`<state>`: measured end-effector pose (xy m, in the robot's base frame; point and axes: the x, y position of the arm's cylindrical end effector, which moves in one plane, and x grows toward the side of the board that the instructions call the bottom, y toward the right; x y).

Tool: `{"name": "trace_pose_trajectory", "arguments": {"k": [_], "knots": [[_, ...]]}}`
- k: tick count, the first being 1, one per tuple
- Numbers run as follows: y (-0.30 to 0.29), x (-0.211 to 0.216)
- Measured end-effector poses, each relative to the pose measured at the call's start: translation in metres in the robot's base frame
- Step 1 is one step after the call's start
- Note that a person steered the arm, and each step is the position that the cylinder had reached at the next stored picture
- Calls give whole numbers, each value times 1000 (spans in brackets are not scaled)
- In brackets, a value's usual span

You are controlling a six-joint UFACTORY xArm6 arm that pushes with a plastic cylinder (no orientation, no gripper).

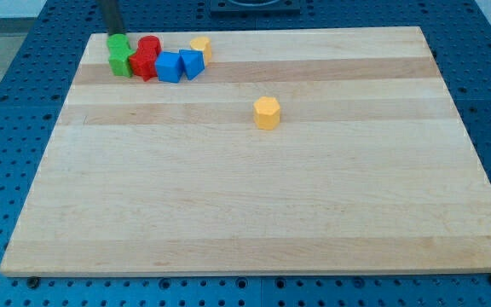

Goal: Push the green circle close to the red circle

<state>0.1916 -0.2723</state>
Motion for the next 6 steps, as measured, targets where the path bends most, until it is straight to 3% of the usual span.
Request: {"name": "trace_pose_trajectory", "arguments": {"k": [2,6], "knots": [[-33,14],[19,50]]}}
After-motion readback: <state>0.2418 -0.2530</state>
